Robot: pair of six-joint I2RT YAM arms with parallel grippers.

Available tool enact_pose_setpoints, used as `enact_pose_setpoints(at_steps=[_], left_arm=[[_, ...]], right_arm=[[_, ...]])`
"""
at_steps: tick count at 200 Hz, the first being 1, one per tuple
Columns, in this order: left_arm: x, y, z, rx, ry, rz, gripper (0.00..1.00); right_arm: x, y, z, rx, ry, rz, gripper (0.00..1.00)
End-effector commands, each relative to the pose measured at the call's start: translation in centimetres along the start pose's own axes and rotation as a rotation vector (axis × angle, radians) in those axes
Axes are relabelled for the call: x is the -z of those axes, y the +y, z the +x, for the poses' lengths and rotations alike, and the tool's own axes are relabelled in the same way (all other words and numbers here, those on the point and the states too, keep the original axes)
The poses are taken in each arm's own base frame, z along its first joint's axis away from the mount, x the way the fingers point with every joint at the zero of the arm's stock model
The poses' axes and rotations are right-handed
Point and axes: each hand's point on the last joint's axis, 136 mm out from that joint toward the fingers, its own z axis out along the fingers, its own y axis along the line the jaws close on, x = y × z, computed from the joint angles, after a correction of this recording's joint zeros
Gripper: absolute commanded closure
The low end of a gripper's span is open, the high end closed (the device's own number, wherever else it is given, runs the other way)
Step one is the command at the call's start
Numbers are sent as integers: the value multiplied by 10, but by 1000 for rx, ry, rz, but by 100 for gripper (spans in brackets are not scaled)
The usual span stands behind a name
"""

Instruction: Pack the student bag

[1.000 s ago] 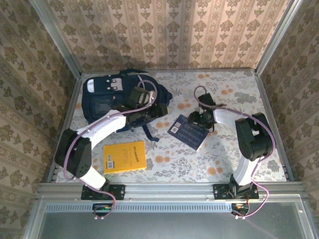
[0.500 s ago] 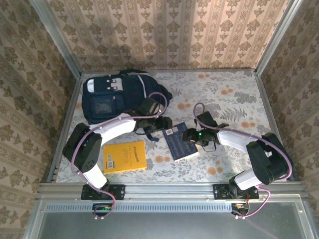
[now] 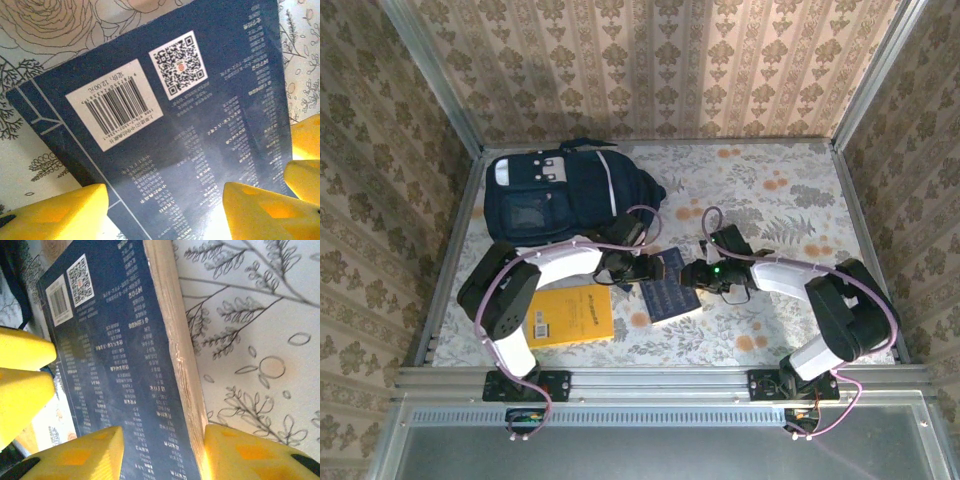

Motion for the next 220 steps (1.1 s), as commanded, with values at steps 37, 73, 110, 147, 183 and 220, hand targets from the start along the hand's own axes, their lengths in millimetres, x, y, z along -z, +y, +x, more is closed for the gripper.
enact_pose_setpoints(at_steps=[37, 73, 110, 147, 183, 220], left_arm=[[6, 23, 18, -20, 21, -71, 36], [3, 24, 20, -14, 24, -64, 37], [-4, 23, 22, -16, 40, -46, 38], [-13, 17, 20, -27, 56, -11, 39], [-19, 10, 18, -34, 65, 21, 41], [-20, 7, 18, -43, 70, 31, 42]], right_arm=[[14, 9, 1, 56, -29, 12, 51], [10, 2, -18, 89, -63, 96, 50], [-9, 13, -16, 93, 14, 19, 55], [-20, 18, -7, 80, 59, -31, 62], [-31, 36, 8, 54, 134, -154, 65], [-29, 40, 5, 24, 112, -177, 67]])
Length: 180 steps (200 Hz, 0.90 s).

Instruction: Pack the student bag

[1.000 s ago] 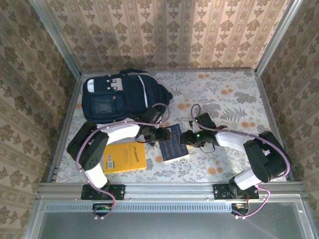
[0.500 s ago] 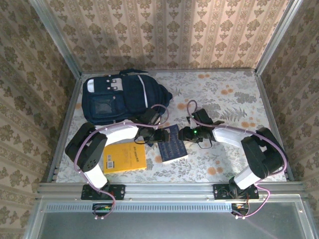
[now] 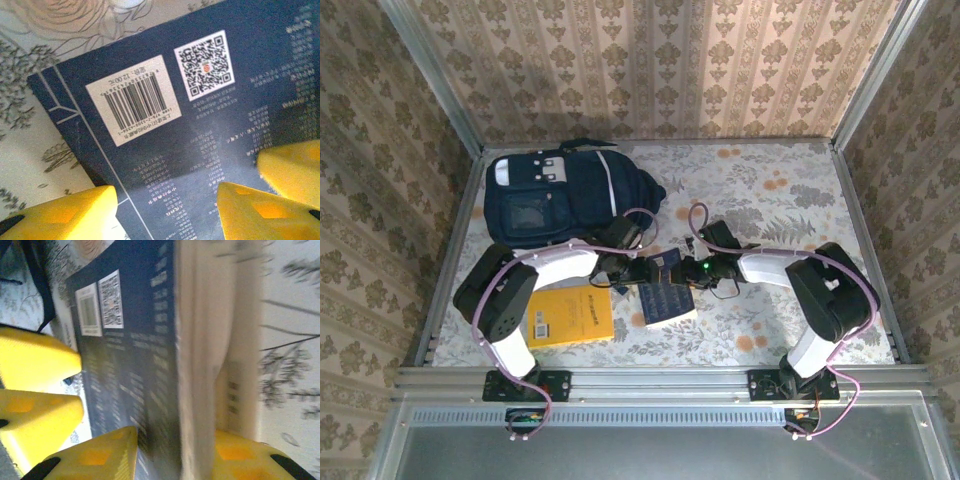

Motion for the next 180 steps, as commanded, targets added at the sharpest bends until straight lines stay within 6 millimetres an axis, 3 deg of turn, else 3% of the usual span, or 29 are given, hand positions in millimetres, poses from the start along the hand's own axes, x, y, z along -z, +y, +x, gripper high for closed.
enact_pose_setpoints(at_steps=[1, 63, 123, 146, 180], left_arm=[[-18, 1, 13, -25, 62, 13, 42], [-3, 5, 9, -42, 33, -23, 41], [0, 5, 11, -39, 36, -20, 41], [19, 6, 1, -30, -10, -16, 39], [43, 6, -13, 60, -74, 100, 35]], right_arm=[[-3, 15, 10, -11, 39, -72, 67], [24, 0, -1, 16, -56, 81, 80], [30, 5, 2, -2, -56, 54, 87], [45, 16, -3, 3, -97, 35, 89], [79, 53, -14, 18, -177, -64, 89]])
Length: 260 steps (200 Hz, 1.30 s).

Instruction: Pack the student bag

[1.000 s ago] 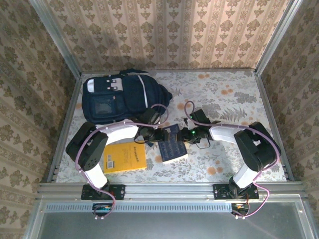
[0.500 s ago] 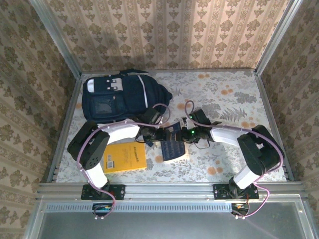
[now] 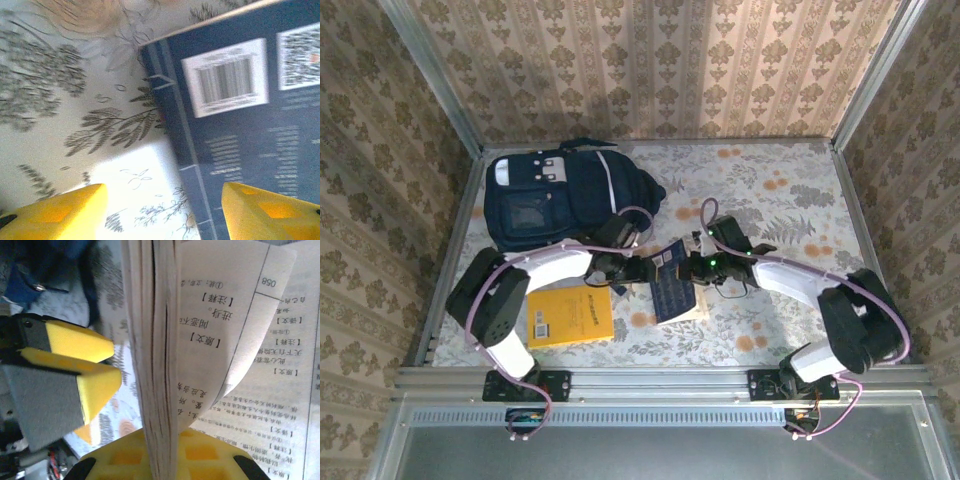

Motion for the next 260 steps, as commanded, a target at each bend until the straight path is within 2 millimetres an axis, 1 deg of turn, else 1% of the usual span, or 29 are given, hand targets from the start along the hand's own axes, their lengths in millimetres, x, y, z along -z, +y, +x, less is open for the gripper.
enact_pose_setpoints(at_steps=[1, 15, 25, 48, 58, 69, 96, 119, 149, 161, 170, 182, 201, 216, 227, 241, 247, 252, 260], left_arm=[[21, -2, -9, 53, -44, 89, 35], [26, -7, -13, 81, -65, 164, 34], [30, -14, -17, 82, -77, 213, 33], [38, -42, -23, 65, -94, 365, 32], [45, -57, -25, 55, -98, 458, 31], [51, -66, -28, 52, -117, 512, 31], [64, -79, -32, 24, -160, 589, 32], [73, -89, -33, 6, -175, 656, 34], [81, -97, -32, -12, -193, 723, 43], [83, -99, -32, -13, -197, 747, 45], [84, -101, -32, -11, -201, 764, 48], [86, -102, -33, -9, -209, 781, 55], [89, -101, -34, -4, -219, 791, 71], [92, -101, -35, -5, -230, 796, 80], [95, -101, -36, -8, -239, 800, 85], [99, -102, -36, -14, -247, 806, 94], [101, -103, -37, -17, -254, 809, 97], [103, -103, -37, -16, -258, 812, 100], [107, -104, -39, -17, -268, 818, 100]], right_arm=[[27, 26, -11, -5, -68, -66, 89], [40, 39, -17, -6, -96, -103, 89], [47, 48, -19, -6, -108, -132, 89], [60, 67, -23, -2, -119, -188, 89], [64, 72, -25, -3, -126, -202, 89], [68, 77, -26, -6, -131, -221, 89], [73, 87, -27, -19, -139, -274, 89], [74, 88, -27, -31, -147, -290, 89], [75, 91, -29, -55, -160, -325, 89], [75, 89, -31, -70, -164, -329, 88], [75, 89, -32, -80, -167, -335, 88], [76, 88, -34, -92, -171, -343, 88], [77, 84, -35, -105, -179, -337, 88], [77, 79, -35, -113, -183, -324, 87], [77, 76, -35, -117, -189, -317, 83], [77, 72, -35, -124, -196, -305, 79], [77, 69, -35, -126, -201, -292, 74], [77, 66, -35, -129, -204, -278, 69], [77, 62, -35, -131, -210, -255, 61]])
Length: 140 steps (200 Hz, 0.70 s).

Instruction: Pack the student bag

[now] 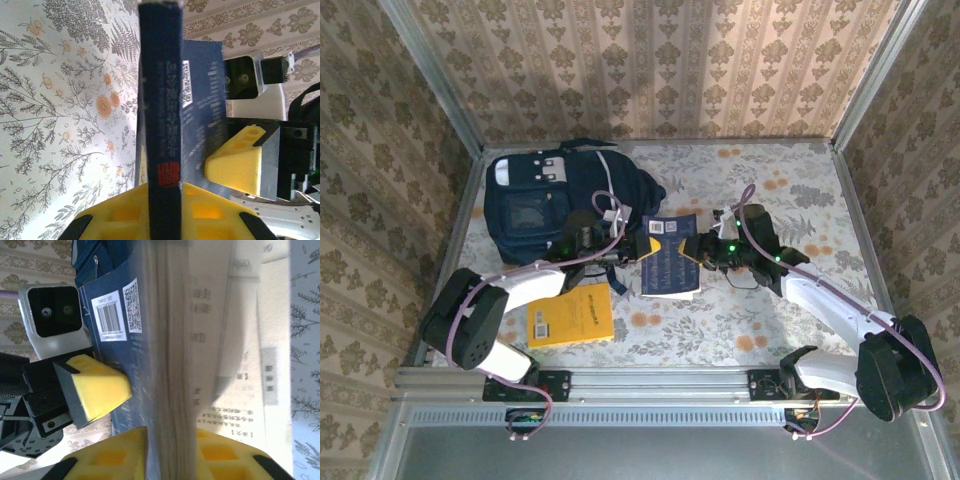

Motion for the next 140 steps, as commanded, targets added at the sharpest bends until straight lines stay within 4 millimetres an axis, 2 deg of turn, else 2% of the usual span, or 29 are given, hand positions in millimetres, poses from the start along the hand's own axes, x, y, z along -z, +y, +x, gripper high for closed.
enact_pose_setpoints(at_steps=[1, 14, 38, 58, 68, 83, 102, 140], left_arm=[[9, -21, -7, -54, -32, 59, 100], [13, -28, -10, -56, -51, 75, 100], [20, -40, -18, -56, -86, 106, 100], [25, -51, -24, -58, -112, 128, 100], [27, -55, -26, -61, -120, 136, 100], [27, -60, -28, -62, -122, 144, 100], [27, -63, -30, -54, -128, 164, 100], [20, -74, -32, -18, -114, 265, 100]], right_arm=[[8, 3, -5, 24, -42, 4, 60], [11, -6, -7, 25, -62, 54, 51], [19, -32, -10, 36, -99, 185, 40], [18, -42, -9, 14, -110, 184, 27], [15, -41, -7, 3, -104, 145, 19], [9, -25, -4, 13, -81, 27, 12], [4, -7, -1, 38, -52, -93, 9], [-4, 13, -6, 55, -31, -222, 5]])
